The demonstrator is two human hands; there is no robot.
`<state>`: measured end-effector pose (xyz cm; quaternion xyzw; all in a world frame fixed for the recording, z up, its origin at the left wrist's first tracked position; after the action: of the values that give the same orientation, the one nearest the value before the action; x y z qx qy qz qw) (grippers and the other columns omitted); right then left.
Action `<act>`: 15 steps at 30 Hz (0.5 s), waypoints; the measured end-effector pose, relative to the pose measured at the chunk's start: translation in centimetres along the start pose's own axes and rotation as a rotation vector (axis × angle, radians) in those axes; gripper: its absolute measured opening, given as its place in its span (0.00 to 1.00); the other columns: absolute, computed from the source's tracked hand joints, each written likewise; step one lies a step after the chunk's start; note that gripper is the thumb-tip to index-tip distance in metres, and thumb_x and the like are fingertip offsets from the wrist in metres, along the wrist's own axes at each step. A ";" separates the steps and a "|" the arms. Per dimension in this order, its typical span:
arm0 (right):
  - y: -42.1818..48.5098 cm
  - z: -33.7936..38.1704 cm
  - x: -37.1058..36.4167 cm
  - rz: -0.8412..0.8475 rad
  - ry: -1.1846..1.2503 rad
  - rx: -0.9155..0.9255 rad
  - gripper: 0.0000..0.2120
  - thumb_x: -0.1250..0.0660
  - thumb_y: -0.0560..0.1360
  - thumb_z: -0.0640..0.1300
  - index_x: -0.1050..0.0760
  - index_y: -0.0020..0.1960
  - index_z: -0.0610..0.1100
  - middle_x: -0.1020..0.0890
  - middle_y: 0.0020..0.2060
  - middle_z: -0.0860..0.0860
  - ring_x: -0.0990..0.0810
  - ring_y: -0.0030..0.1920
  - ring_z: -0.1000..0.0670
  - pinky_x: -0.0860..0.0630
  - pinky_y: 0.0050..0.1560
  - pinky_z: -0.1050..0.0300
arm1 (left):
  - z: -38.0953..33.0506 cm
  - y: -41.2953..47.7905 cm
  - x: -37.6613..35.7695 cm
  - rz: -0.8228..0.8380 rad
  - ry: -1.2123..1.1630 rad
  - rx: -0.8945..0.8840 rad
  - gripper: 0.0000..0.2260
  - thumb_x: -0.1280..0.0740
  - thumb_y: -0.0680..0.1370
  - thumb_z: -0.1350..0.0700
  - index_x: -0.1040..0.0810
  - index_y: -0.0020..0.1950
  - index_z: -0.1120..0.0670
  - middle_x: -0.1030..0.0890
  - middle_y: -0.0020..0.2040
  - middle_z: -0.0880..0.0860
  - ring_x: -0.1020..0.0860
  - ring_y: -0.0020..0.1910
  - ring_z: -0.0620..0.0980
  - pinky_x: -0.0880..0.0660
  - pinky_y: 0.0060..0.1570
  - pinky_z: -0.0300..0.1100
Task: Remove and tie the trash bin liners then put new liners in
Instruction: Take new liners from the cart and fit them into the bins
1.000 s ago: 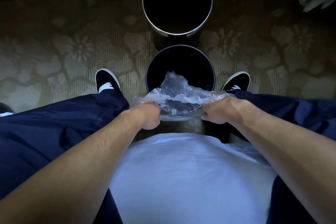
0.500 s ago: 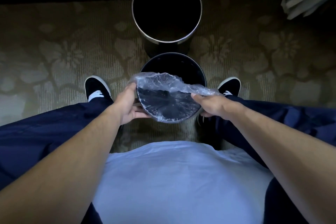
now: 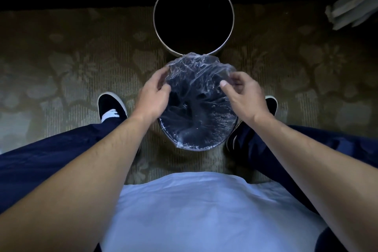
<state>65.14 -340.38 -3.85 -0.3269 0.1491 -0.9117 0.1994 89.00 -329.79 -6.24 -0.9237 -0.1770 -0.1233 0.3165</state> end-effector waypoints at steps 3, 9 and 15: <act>-0.2 1.0 -1.3 0.100 -0.149 0.107 0.26 0.30 0.78 0.56 0.31 0.74 0.51 0.22 0.65 0.54 0.22 0.61 0.53 0.26 0.63 0.57 | 0.1 1.0 -0.7 0.070 0.100 0.046 0.24 0.40 0.79 0.48 0.37 0.70 0.25 0.26 0.70 0.43 0.27 0.67 0.50 0.29 0.69 0.53; 0.9 -0.8 -2.7 0.253 -0.175 -0.095 0.25 0.34 0.80 0.59 0.31 0.74 0.51 0.21 0.61 0.53 0.22 0.60 0.50 0.28 0.59 0.55 | 2.4 1.8 -1.3 0.129 0.200 0.223 0.28 0.46 0.75 0.29 0.29 0.72 0.38 0.26 0.72 0.49 0.29 0.69 0.54 0.34 0.71 0.55; 0.8 -3.8 -2.6 0.365 -0.122 -0.336 0.34 0.42 0.81 0.65 0.36 0.78 0.43 0.31 0.75 0.46 0.33 0.75 0.43 0.36 0.69 0.50 | 5.1 -0.3 -0.9 0.198 0.144 0.532 0.46 0.56 0.67 0.19 0.23 0.69 0.45 0.21 0.66 0.54 0.25 0.65 0.59 0.33 0.70 0.62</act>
<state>64.75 -339.35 -8.38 -0.3774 0.3430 -0.8016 0.3122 88.67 -326.62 -10.30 -0.8099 -0.0891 -0.1061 0.5699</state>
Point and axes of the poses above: each hand's wrist, its own y-axis towards the middle knuckle, its own x-axis out of the back of the hand, z = x × y, the point moved 9 cm from there along y, towards the middle knuckle
